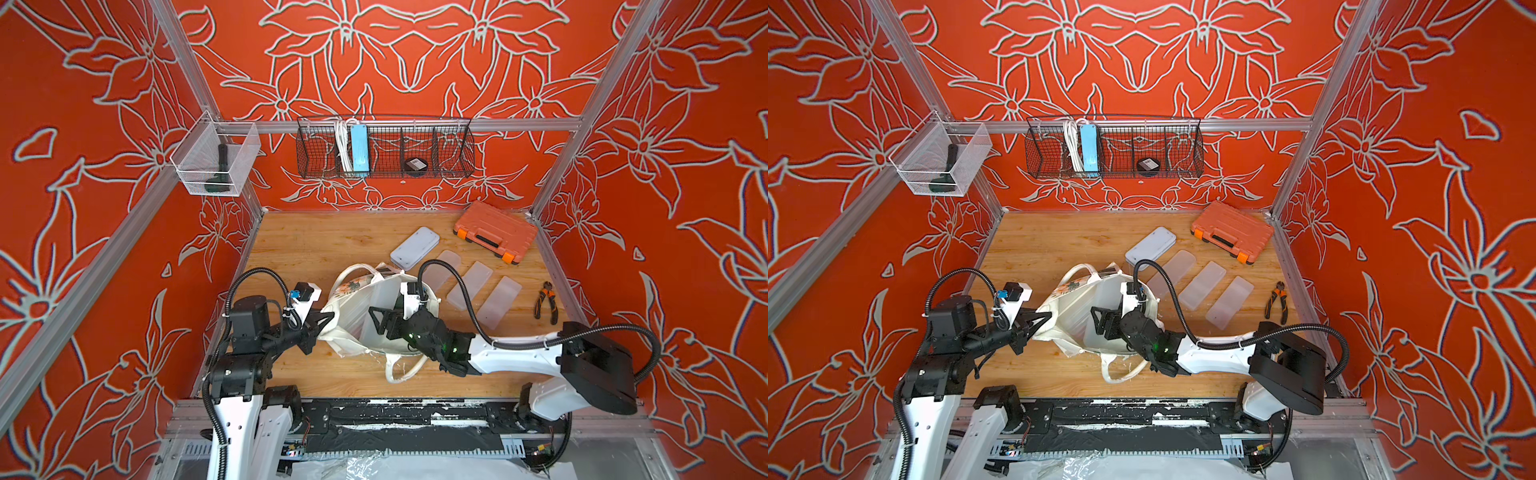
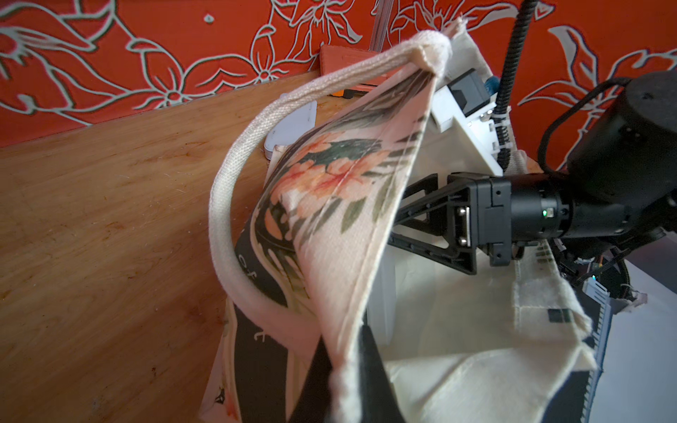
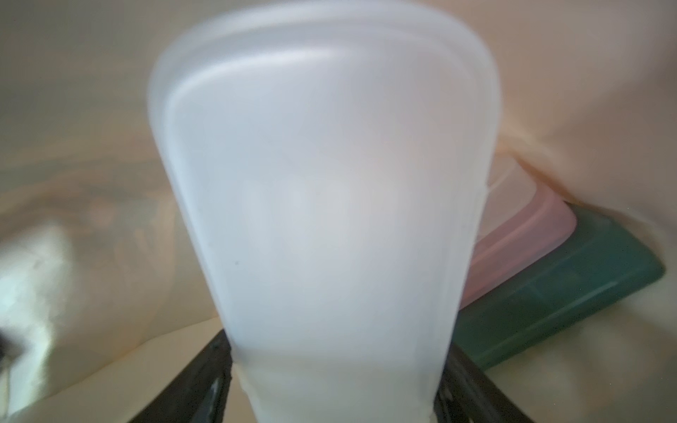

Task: Take out the pencil case from the canvas bag
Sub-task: Pick up the pencil case from the canvas bag.

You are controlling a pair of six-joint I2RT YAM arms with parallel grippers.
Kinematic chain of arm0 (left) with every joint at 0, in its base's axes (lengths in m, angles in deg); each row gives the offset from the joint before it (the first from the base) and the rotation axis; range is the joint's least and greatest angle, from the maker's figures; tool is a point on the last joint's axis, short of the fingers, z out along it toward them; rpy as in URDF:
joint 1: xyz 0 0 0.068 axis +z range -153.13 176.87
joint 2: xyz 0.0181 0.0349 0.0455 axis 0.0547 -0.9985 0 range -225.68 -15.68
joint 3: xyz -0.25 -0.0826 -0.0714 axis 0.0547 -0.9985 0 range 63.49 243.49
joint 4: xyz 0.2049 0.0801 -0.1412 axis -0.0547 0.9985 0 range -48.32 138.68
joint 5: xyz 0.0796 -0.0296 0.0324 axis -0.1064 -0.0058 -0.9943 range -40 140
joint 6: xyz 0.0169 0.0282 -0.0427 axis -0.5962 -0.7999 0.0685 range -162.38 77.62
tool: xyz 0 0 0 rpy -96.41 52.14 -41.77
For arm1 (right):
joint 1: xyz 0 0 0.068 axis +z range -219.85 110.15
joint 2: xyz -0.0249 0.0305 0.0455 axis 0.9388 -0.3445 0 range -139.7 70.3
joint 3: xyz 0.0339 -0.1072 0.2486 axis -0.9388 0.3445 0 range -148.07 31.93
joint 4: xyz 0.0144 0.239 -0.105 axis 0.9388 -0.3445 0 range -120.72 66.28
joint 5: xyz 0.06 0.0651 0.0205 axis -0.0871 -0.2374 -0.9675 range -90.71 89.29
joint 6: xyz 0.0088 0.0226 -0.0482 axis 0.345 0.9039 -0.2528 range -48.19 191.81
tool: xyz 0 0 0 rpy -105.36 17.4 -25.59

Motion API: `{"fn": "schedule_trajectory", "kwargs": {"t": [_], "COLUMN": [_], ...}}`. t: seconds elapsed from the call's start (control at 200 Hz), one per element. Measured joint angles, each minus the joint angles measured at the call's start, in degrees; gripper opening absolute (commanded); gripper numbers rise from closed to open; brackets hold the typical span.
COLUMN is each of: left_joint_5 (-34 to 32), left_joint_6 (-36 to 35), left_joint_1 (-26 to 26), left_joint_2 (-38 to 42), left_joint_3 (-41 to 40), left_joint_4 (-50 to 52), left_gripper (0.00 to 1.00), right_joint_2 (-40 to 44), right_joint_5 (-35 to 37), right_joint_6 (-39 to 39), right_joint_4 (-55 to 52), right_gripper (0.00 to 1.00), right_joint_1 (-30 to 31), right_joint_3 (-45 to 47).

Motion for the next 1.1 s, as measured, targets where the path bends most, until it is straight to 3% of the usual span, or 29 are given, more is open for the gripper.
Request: {"fn": "schedule_trajectory", "kwargs": {"t": [0.41,0.911,1.101], "left_joint_5": [-2.4,-7.2,-10.2], "left_joint_6": [1.0,4.2,6.0], "left_joint_1": [0.6,0.6,0.6], "left_joint_2": [0.0,-0.1,-1.4], "left_joint_3": [0.0,0.0,0.0], "left_joint_4": [-0.5,-2.3,-3.7], "left_gripper": [0.0,0.0,0.0], "right_joint_2": [1.0,14.4,17.5], "right_joint_5": [-2.3,3.9,4.2], "right_joint_6": [-4.1,-8.6,-9.2], "right_joint_4": [-0.1,-7.3,-11.8], "right_gripper": [0.64,0.66,0.65], "right_joint_1": [0.5,0.0,-3.5], "right_joint_3": [-2.9,-2.9,-3.3]}}
